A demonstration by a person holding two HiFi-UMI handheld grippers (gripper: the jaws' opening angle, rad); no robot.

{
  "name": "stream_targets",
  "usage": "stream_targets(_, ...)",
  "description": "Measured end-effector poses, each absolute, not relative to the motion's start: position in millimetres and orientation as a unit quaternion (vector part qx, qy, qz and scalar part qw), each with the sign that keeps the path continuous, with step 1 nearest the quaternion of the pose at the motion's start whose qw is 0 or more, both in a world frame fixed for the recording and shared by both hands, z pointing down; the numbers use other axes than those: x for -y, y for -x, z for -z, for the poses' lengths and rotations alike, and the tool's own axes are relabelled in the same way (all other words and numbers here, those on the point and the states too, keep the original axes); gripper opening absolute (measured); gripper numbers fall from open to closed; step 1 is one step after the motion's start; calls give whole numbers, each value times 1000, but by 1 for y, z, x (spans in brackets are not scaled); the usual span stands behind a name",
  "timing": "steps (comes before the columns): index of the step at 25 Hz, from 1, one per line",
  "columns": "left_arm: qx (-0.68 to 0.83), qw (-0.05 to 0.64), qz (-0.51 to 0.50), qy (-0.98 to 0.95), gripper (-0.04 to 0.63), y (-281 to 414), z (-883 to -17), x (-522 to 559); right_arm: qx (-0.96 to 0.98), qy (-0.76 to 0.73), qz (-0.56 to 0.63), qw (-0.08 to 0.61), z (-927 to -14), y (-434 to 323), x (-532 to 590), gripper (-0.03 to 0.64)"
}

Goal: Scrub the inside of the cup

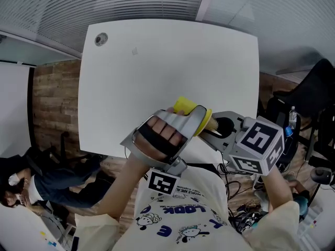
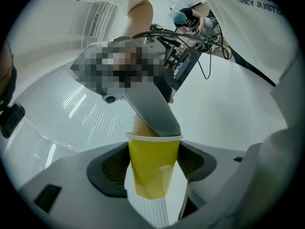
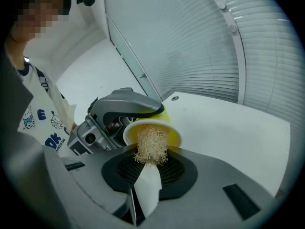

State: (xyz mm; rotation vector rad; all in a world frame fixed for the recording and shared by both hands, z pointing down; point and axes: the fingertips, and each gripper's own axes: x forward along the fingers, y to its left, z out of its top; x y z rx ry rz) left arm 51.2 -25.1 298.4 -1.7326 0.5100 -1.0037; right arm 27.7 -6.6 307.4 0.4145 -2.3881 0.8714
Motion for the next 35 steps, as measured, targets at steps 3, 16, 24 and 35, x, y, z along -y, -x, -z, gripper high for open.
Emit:
stream_targets(3, -213, 509, 419, 721, 339, -50, -299, 26, 891, -158, -316, 286, -306, -26, 7, 69)
stream_targets(16, -218, 489, 419, 733, 337, -46, -300, 28, 900, -180, -182, 352, -305, -21, 10, 69)
stream_targets(24, -226, 452, 414, 757, 338, -40, -302, 29, 880, -206, -47, 424, -309, -21, 11, 67)
stream_targets(35, -228, 403, 401, 790, 337, -37, -304, 26, 860, -200, 53, 467, -313, -20, 9, 67)
